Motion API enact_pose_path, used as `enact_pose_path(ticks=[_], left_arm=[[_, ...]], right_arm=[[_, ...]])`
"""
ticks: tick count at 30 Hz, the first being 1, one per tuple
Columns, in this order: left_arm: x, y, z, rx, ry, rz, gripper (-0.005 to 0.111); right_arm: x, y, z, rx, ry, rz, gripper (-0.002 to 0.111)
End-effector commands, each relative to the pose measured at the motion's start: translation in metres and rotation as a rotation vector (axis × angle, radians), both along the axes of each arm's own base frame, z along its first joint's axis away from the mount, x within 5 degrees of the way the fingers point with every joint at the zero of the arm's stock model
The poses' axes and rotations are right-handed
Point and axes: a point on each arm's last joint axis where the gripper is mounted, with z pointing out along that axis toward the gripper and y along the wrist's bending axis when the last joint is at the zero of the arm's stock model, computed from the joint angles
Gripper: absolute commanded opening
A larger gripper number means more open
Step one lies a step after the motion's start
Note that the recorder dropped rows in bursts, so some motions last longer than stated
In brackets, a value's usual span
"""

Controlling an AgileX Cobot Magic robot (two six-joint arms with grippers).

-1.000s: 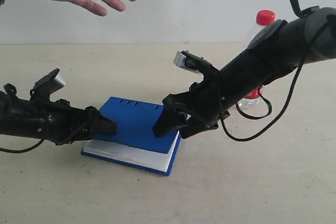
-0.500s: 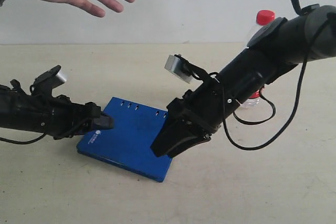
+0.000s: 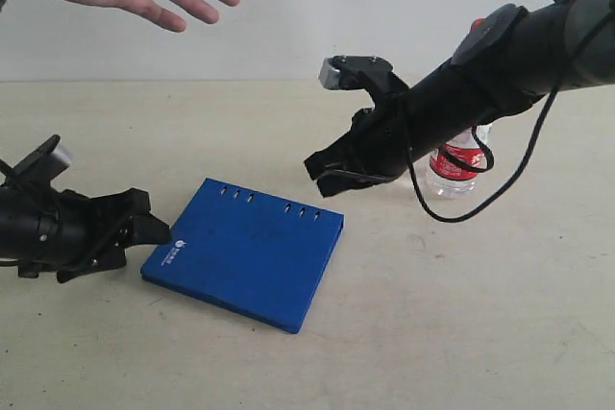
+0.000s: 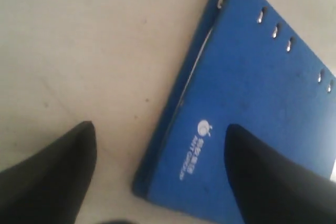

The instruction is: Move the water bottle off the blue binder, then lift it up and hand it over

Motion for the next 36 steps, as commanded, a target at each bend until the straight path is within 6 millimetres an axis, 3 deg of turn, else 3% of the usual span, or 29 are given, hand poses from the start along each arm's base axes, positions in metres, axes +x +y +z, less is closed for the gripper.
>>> enact_pose_path(ticks=[1, 4, 9, 16, 18, 23, 28, 34, 36], left_arm=[[-0.022, -0.003, -0.004, -0.022, 0.056, 0.013, 0.066], [-0.031, -0.007, -0.004, -0.055, 0.069, -0.003, 0.066], [-0.035, -0.016, 0.0, -0.169, 0.059, -0.046, 0.066], [-0.035, -0.014, -0.002, -0.137, 0.061, -0.041, 0.066], [-0.035, -0.014, -0.002, -0.136, 0.06, -0.042, 0.066], [-0.035, -0.014, -0.001, -0.141, 0.059, -0.045, 0.066], [-0.035, -0.019, 0.002, -0.191, 0.034, -0.087, 0.066], [-0.038, -0.01, 0.001, -0.084, 0.045, -0.033, 0.066], [-0.042, -0.009, 0.005, -0.068, 0.041, -0.023, 0.066]], right_arm=[[0.031, 0.003, 0.005, -0.026, -0.172, -0.092, 0.001], [0.05, 0.013, 0.001, -0.009, -0.181, -0.08, 0.001], [0.068, 0.03, -0.035, 0.026, -0.035, -0.013, 0.001], [0.064, 0.034, -0.054, 0.035, 0.085, 0.019, 0.0], [0.056, 0.035, -0.054, 0.049, 0.149, 0.075, 0.0], [0.016, 0.044, -0.047, 0.077, 0.429, 0.38, 0.0], [-0.001, 0.062, -0.022, 0.071, 0.337, 0.491, 0.0], [0.001, 0.049, 0.004, -0.003, 0.257, 0.503, 0.001], [0.001, 0.043, 0.004, -0.07, 0.27, 0.478, 0.008]])
